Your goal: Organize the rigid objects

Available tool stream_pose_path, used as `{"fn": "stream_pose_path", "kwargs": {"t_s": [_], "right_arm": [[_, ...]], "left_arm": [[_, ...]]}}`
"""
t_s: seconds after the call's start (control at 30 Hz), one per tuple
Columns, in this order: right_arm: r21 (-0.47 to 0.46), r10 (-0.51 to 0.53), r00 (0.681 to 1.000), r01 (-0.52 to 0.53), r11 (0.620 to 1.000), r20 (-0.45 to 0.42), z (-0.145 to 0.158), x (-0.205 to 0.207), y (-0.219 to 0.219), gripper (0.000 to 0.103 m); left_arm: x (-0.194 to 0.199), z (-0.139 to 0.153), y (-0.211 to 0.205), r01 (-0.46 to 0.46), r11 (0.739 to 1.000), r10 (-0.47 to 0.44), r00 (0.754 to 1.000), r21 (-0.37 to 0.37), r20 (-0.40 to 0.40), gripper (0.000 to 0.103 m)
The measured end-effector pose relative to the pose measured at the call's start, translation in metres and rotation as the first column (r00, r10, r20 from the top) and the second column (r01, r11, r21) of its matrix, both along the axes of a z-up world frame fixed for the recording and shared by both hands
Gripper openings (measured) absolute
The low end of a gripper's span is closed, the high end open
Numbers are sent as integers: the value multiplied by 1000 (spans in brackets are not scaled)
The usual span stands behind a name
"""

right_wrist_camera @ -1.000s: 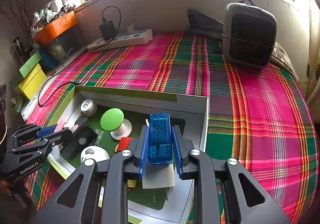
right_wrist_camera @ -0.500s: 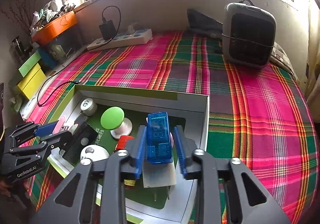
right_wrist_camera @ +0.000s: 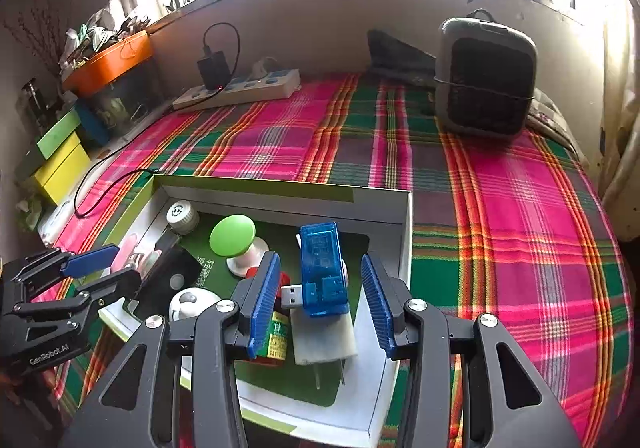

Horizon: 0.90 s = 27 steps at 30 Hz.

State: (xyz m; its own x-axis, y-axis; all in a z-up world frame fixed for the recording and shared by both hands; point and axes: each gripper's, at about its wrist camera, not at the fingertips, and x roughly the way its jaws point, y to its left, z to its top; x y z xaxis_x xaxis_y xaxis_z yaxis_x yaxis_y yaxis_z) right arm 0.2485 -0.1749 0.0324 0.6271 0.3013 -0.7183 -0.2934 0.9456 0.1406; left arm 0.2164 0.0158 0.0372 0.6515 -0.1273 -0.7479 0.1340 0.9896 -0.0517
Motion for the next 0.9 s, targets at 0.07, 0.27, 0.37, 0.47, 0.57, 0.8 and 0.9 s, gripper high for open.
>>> {"fn": "stream_pose_path", "kwargs": {"t_s": [0.07, 0.27, 0.37, 0.47, 0.57, 0.8, 0.9], "right_arm": [[-11, -7, 1000, 7, 1000, 15, 3, -5, 1, 44], [-34, -24, 998, 26, 999, 56, 11, -28, 7, 44], [-40, -35, 998, 38, 998, 58, 12, -42, 9, 44], [-65, -48, 996, 53, 997, 71, 15, -57, 13, 44], [-70, -42, 996, 47, 996, 81, 18, -73, 16, 44], [-130, -62, 997, 69, 989, 54, 4, -101, 20, 44], [-121, -78, 997, 80, 989, 21, -5, -108, 17, 44]], "left_arm": [[-5, 3, -1, -4, 1000, 4, 1000, -3, 5, 43], [-24, 9, -6, -16, 1000, 16, 1000, -4, 16, 43], [-36, 11, -10, -30, 1000, 29, 999, 6, 24, 44], [-46, 12, -12, -35, 999, 35, 999, -3, 24, 44], [-57, 11, -14, -43, 999, 43, 999, 3, 21, 45], [-80, -5, -18, -66, 997, 66, 998, 26, -9, 45], [-87, -16, -20, -65, 997, 66, 997, 29, -38, 45]]}}
